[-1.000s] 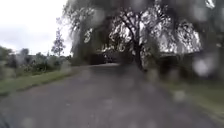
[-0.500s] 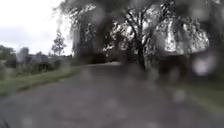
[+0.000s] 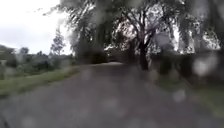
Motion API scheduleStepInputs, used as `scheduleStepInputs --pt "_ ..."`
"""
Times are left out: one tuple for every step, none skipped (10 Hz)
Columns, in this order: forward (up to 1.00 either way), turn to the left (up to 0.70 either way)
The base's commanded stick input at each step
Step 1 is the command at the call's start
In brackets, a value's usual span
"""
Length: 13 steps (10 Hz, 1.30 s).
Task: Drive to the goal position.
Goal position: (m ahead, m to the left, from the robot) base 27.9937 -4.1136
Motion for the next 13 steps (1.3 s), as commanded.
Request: scheduleStepInputs --pt "1.0 -0.03" --pt "1.0 -0.03" --pt "1.0 -0.03" --pt "1.0 -0.03" --pt "1.0 -0.03" --pt "1.0 -0.03" --pt "1.0 -0.03" --pt "1.0 -0.03" --pt "1.0 -0.03" --pt "1.0 -0.08" --pt "1.0 -0.21" --pt "1.0 -0.34" --pt "1.0 -0.4"
